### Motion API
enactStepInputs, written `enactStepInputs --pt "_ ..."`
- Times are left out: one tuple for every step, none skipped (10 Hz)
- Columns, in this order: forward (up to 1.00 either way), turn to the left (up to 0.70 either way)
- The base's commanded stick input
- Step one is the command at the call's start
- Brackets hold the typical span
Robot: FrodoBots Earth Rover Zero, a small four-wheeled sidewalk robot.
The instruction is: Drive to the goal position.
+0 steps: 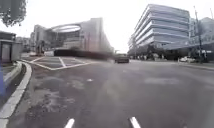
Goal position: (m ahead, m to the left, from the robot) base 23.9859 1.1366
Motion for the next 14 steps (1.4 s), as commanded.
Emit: enactStepInputs --pt "0.70 0.00" --pt "0.70 0.00" --pt "0.70 0.00" --pt "0.70 0.00" --pt "0.70 0.00" --pt "0.70 0.00" --pt "0.70 0.00" --pt "0.70 0.00" --pt "0.70 0.00" --pt "0.70 0.00" --pt "0.70 0.00" --pt "0.70 0.00" --pt "0.70 0.00" --pt "0.70 0.00"
